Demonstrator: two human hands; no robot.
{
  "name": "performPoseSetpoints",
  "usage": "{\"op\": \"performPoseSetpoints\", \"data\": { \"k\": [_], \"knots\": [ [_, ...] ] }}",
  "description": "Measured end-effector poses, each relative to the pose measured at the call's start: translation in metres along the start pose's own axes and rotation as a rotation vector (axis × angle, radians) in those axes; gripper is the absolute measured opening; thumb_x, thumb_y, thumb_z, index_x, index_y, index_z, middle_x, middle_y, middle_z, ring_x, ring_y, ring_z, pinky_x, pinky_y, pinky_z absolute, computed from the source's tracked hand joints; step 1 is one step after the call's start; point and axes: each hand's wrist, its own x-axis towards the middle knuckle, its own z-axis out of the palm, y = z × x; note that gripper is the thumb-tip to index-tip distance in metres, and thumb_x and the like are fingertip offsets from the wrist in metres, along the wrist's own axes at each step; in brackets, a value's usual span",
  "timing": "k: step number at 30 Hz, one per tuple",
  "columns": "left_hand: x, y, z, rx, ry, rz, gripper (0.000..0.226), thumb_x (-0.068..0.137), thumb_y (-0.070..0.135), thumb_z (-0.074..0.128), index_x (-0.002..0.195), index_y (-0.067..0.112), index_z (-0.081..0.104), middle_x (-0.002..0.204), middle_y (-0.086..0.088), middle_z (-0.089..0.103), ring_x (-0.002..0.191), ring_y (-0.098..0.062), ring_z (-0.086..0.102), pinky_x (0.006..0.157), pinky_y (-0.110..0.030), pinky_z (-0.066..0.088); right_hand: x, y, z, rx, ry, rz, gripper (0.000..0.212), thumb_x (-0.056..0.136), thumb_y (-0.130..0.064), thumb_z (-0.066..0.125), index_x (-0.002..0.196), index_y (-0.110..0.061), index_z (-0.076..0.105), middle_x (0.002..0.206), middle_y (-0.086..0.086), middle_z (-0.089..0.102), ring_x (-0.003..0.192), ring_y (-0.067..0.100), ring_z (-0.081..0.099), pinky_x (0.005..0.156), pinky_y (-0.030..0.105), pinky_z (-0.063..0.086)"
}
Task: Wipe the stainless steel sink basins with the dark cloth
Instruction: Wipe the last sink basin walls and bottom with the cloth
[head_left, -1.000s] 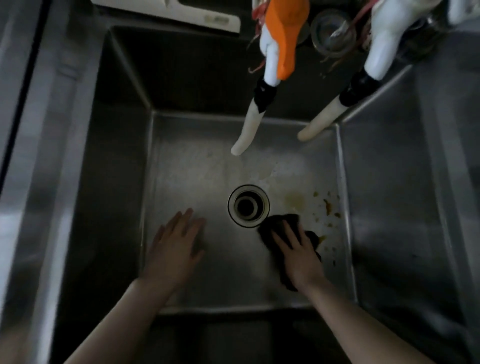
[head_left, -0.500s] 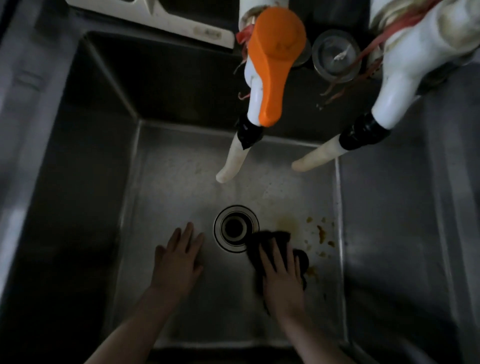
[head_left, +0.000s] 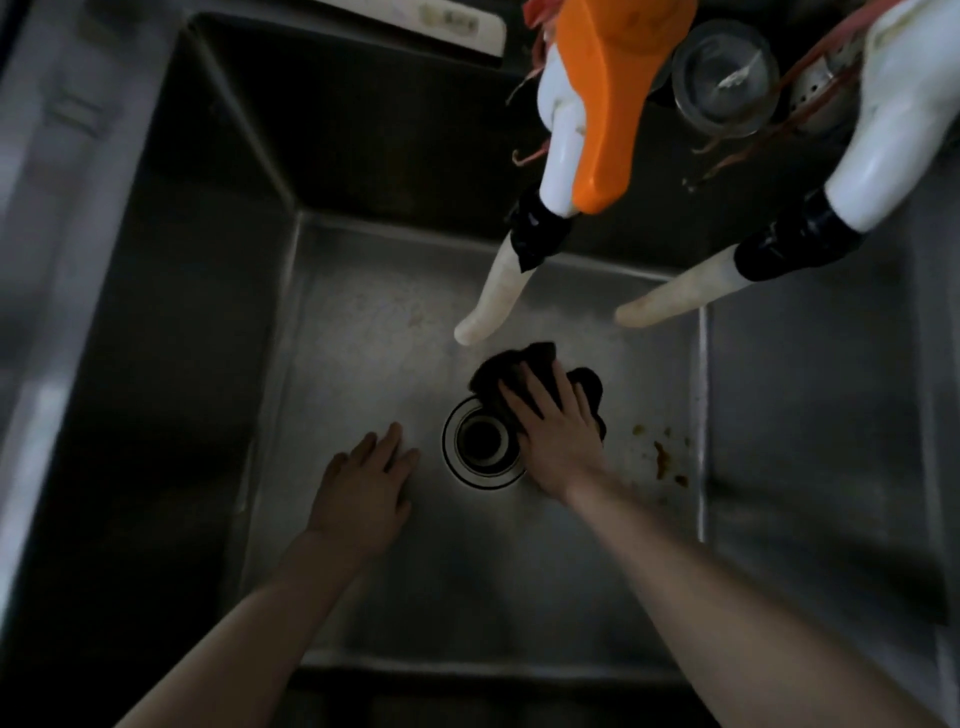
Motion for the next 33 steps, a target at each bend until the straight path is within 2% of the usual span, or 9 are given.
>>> {"op": "performPoseSetpoints", "data": {
  "k": [4,6,9,12,17,19,22,28,33],
  "knots": [
    [-0.001,-0.001,-0.003,0.001,-0.031,0.007,0.062,0.092,0.033,0.050,0.148,0.025,0.026,0.162,-0.002,0.002,0.147,-0.029,0.013,0.112,-0.048,0.024,-0.082,-0.009,0.043,-0.013,0.039,0.041,0.065,0.082,-0.032,0.058,0.144,-0.031,0.038,0.157,0.002,0.026,0.143,0.039,0.015,0.113,0.055,0.024],
    [-0.002,-0.002,0.001,-0.026,-0.002,-0.001,0.061,0.089,0.030,0.056,0.145,0.022,0.035,0.161,-0.005,0.010,0.145,-0.032,0.019,0.110,-0.050,0.028,-0.120,-0.025,0.066,-0.019,-0.002,-0.031,0.075,0.073,-0.033,0.073,0.141,-0.032,0.041,0.155,0.002,0.030,0.142,0.039,0.016,0.113,0.055,0.023],
    [-0.004,-0.005,0.007,-0.006,0.014,0.041,0.062,0.072,0.024,0.074,0.131,0.016,0.055,0.152,-0.012,0.035,0.132,-0.039,0.043,0.094,-0.055,0.045,-0.144,-0.055,0.085,-0.008,-0.050,-0.200,0.078,0.070,-0.033,0.075,0.140,-0.038,0.041,0.157,-0.003,0.025,0.144,0.037,0.014,0.111,0.052,0.017],
    [-0.007,-0.013,0.011,0.021,0.042,0.036,0.065,0.059,0.021,0.081,0.121,0.012,0.063,0.142,-0.016,0.048,0.120,-0.039,0.055,0.084,-0.054,0.051,-0.116,-0.073,0.074,0.035,0.023,-0.237,0.074,0.075,-0.029,0.070,0.142,-0.037,0.039,0.157,-0.003,0.024,0.144,0.038,0.018,0.114,0.055,0.019],
    [-0.018,-0.031,0.013,0.035,0.068,-0.022,0.057,0.070,0.028,0.064,0.124,0.012,0.060,0.142,-0.018,0.048,0.120,-0.040,0.054,0.086,-0.055,0.050,-0.028,-0.067,0.041,0.035,0.112,-0.009,0.073,0.077,-0.023,0.068,0.144,-0.025,0.040,0.137,0.006,0.054,0.137,0.037,0.036,0.110,0.050,0.020],
    [-0.019,-0.035,0.013,0.022,0.066,-0.035,0.056,0.073,0.025,0.069,0.126,0.012,0.059,0.143,-0.018,0.046,0.122,-0.041,0.052,0.088,-0.056,0.049,-0.020,-0.061,0.040,0.055,0.110,0.023,0.072,0.077,-0.015,0.065,0.144,-0.022,0.041,0.129,0.006,0.060,0.136,0.036,0.037,0.111,0.050,0.021],
    [-0.019,-0.037,0.013,-0.017,0.064,-0.032,0.058,0.074,0.026,0.065,0.130,0.012,0.055,0.146,-0.018,0.043,0.126,-0.042,0.048,0.093,-0.057,0.048,-0.038,-0.068,0.046,0.063,0.114,-0.010,0.069,0.076,-0.013,0.067,0.141,-0.024,0.046,0.145,0.005,0.046,0.139,0.036,0.031,0.112,0.055,0.018],
    [-0.025,-0.032,0.013,-0.059,0.014,-0.027,0.066,0.069,0.021,0.075,0.131,0.014,0.055,0.145,-0.016,0.044,0.125,-0.041,0.049,0.092,-0.055,0.049,-0.134,-0.071,0.086,-0.115,0.022,-0.375,0.051,0.079,-0.030,0.041,0.127,-0.041,0.053,0.155,-0.009,0.029,0.144,0.032,0.019,0.101,0.059,0.037],
    [-0.026,-0.043,0.012,-0.032,0.068,-0.055,0.054,0.072,0.018,0.058,0.125,0.011,0.060,0.138,-0.015,0.053,0.118,-0.038,0.057,0.086,-0.054,0.052,-0.144,-0.075,0.098,-0.176,-0.023,-0.579,0.055,0.075,-0.038,0.062,0.128,-0.046,0.049,0.157,-0.012,0.021,0.145,0.026,0.013,0.104,0.054,0.032]
  ]
}}
